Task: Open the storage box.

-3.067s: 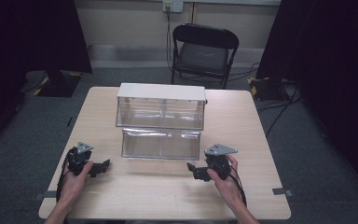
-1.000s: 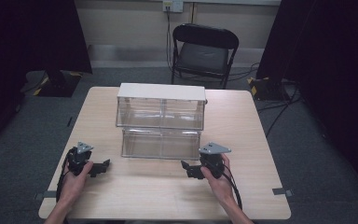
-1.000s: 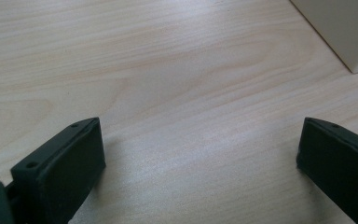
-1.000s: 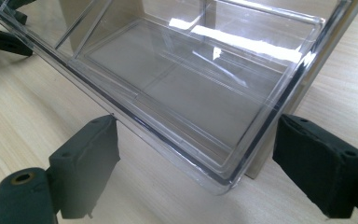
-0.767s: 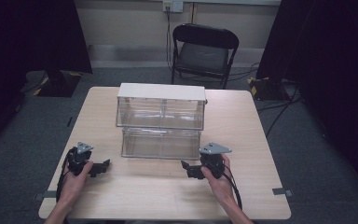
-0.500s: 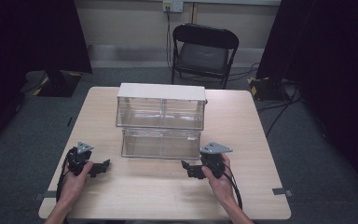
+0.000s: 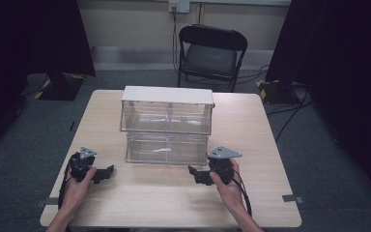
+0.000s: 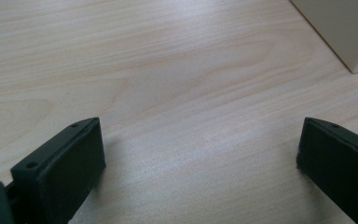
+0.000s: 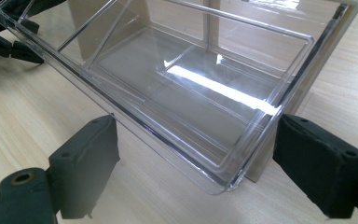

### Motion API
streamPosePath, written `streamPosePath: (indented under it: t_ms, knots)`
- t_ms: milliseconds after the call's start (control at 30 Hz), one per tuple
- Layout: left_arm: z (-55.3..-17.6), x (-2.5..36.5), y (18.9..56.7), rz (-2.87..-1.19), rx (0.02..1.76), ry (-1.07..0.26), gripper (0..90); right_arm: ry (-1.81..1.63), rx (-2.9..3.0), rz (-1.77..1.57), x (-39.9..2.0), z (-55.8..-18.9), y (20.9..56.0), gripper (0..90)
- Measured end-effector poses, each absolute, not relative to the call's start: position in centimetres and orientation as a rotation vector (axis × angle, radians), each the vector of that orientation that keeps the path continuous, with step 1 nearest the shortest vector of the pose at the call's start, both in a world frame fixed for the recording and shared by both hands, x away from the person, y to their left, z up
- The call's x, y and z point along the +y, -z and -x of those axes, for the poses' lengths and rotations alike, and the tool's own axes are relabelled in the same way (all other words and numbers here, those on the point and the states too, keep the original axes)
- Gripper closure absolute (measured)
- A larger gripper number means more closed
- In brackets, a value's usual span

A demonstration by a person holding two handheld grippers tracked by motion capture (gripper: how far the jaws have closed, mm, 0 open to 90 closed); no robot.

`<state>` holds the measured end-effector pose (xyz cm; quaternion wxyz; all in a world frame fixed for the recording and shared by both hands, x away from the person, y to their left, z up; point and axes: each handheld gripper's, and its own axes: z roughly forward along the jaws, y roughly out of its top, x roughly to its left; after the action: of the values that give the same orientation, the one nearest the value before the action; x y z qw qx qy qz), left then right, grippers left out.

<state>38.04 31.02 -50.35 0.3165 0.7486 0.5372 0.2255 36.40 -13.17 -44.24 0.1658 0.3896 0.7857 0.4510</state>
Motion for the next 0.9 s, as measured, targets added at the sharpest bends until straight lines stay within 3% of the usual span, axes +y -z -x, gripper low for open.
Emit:
streamPosePath:
  t_ms: [900]
  knots:
    - [-38.04, 31.02, 50.35, -1.971, 1.415, -0.595, 0.3, -1.297, 2.232, -1.116, -13.21, -36.28, 43.74, 13.6]
